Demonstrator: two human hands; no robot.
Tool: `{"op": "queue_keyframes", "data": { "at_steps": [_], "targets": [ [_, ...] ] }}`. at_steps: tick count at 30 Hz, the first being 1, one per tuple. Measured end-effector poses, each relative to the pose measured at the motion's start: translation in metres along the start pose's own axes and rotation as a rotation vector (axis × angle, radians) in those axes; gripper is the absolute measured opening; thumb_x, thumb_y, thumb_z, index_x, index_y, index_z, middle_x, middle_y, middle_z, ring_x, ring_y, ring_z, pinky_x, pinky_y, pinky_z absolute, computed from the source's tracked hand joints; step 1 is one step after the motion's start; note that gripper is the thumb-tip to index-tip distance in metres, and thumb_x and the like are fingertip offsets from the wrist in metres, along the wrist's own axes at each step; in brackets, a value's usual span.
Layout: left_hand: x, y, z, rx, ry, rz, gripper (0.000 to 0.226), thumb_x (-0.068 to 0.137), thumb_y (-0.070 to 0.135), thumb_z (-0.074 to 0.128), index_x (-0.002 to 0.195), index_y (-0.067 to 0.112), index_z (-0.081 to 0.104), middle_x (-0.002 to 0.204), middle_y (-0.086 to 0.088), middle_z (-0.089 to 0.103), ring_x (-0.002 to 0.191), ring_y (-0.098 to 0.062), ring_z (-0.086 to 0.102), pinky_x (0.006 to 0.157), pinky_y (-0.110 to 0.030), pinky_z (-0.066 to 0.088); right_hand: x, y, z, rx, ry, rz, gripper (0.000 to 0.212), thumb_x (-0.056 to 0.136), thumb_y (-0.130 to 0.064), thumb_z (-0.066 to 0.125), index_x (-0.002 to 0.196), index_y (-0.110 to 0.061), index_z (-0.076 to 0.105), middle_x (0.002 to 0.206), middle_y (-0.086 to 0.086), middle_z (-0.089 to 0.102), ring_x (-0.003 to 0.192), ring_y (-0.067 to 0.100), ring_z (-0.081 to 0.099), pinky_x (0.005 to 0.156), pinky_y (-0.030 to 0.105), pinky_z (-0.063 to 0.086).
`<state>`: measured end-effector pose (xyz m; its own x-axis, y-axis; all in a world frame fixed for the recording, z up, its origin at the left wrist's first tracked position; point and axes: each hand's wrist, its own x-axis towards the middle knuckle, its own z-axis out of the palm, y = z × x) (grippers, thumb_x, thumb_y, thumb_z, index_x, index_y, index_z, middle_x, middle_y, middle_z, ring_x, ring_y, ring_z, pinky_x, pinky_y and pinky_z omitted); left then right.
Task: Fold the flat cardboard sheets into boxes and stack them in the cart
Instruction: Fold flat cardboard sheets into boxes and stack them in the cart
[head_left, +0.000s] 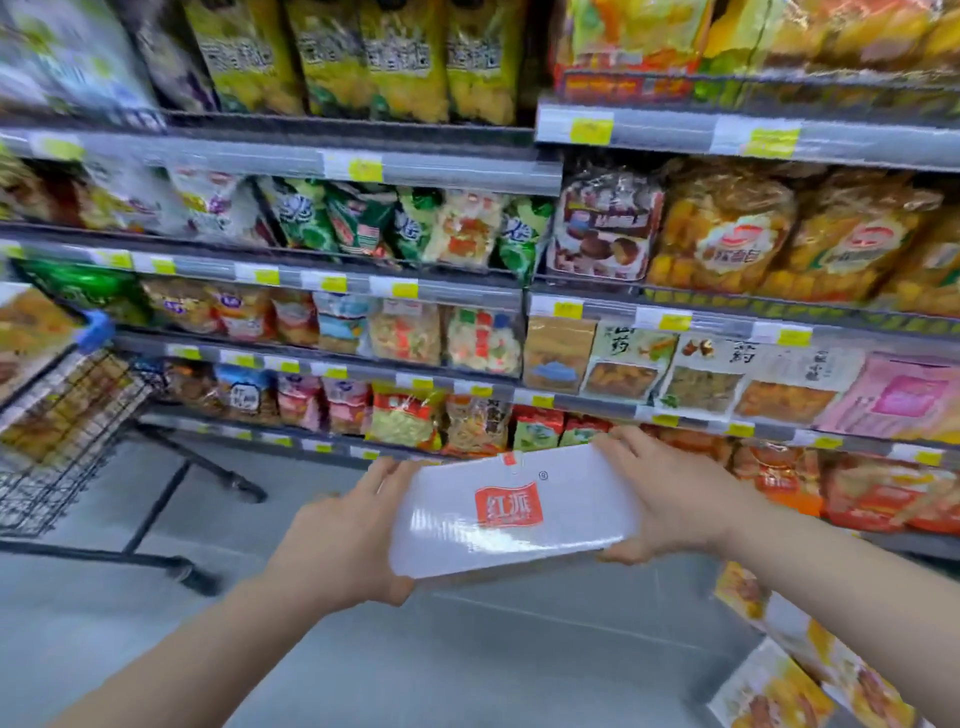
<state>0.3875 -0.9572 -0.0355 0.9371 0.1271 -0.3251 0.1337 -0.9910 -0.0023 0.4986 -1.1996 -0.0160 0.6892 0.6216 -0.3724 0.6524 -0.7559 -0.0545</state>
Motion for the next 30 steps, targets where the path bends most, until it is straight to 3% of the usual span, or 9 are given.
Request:
{"op": "queue_keyframes", "data": {
  "at_steps": [2,6,11,16,20,24,28,30],
  "targets": [
    [-0.005,-0.04,-0.001,-0.006,0.002,-0.039,0.091,0.071,0.05,0.061,0.139,0.026,0.007,0.144,0.011,0.017,0.097,-0.023,0.054,0.055,-0.024,0.029,0.034,-0.032,-0.01,-0.017,0.004,-0.058,0.1,0.065,-0.059,0.067,0.141,-0.021,0.014,0.138,0.0,0.029,0.123,0.019,0.042,0.088,0.032,0.048],
    [-0.013,-0.107,-0.004,-0.089,0.024,-0.105,0.087,0.07,0.05,0.061,0.138,0.027,0.011,0.141,0.012,0.022,0.111,-0.017,0.051,0.076,-0.027,0.034,0.089,-0.088,-0.032,-0.05,0.012,-0.166,0.095,0.065,-0.059,0.067,0.139,-0.022,0.019,0.138,-0.003,0.03,0.122,0.016,0.044,0.085,0.03,0.046],
    [-0.021,-0.173,0.002,-0.178,0.034,-0.231,0.088,0.067,0.053,0.061,0.136,0.032,0.012,0.14,0.016,0.022,0.112,-0.014,0.053,0.099,-0.031,0.036,0.154,-0.145,-0.055,-0.14,0.015,-0.325,0.091,0.065,-0.059,0.065,0.136,-0.022,0.022,0.138,-0.004,0.032,0.119,0.016,0.047,0.079,0.024,0.039],
    [-0.016,-0.226,0.007,-0.2,0.042,-0.36,0.088,0.063,0.058,0.056,0.136,0.032,0.014,0.139,0.016,0.026,0.104,-0.016,0.056,0.081,-0.022,0.034,0.228,-0.192,-0.077,-0.214,-0.019,-0.496,0.095,0.066,-0.06,0.064,0.139,-0.021,0.017,0.14,-0.002,0.029,0.122,0.019,0.043,0.09,0.027,0.04],
    [0.006,-0.266,-0.001,-0.207,0.006,-0.481,0.088,0.067,0.059,0.058,0.137,0.029,0.013,0.142,0.013,0.023,0.109,-0.018,0.054,0.09,-0.023,0.037,0.295,-0.223,-0.097,-0.247,-0.039,-0.612,0.096,0.068,-0.059,0.064,0.141,-0.02,0.015,0.141,-0.001,0.029,0.123,0.019,0.042,0.093,0.029,0.042],
    [0.036,-0.307,-0.017,-0.22,-0.032,-0.588,0.085,0.068,0.057,0.06,0.134,0.028,0.016,0.141,0.012,0.025,0.108,-0.02,0.054,0.081,-0.026,0.037,0.368,-0.252,-0.126,-0.302,-0.045,-0.723,0.096,0.068,-0.059,0.063,0.141,-0.021,0.014,0.137,-0.001,0.031,0.117,0.021,0.046,0.087,0.032,0.046],
    [0.061,-0.344,-0.035,-0.208,-0.067,-0.693,0.087,0.065,0.066,0.054,0.134,0.027,0.016,0.139,0.01,0.026,0.108,-0.02,0.053,0.067,-0.025,0.028,0.43,-0.281,-0.157,-0.342,-0.053,-0.814,0.093,0.068,-0.058,0.063,0.14,-0.021,0.016,0.138,-0.002,0.03,0.119,0.02,0.046,0.078,0.027,0.039],
    [0.069,-0.36,-0.04,-0.212,-0.063,-0.729,0.092,0.059,0.072,0.047,0.133,0.026,0.017,0.139,0.011,0.027,0.109,-0.018,0.053,0.061,-0.024,0.026,0.454,-0.297,-0.168,-0.35,-0.057,-0.852,0.093,0.066,-0.059,0.064,0.139,-0.021,0.019,0.136,-0.002,0.032,0.12,0.019,0.046,0.084,0.029,0.043]
  ]
}}
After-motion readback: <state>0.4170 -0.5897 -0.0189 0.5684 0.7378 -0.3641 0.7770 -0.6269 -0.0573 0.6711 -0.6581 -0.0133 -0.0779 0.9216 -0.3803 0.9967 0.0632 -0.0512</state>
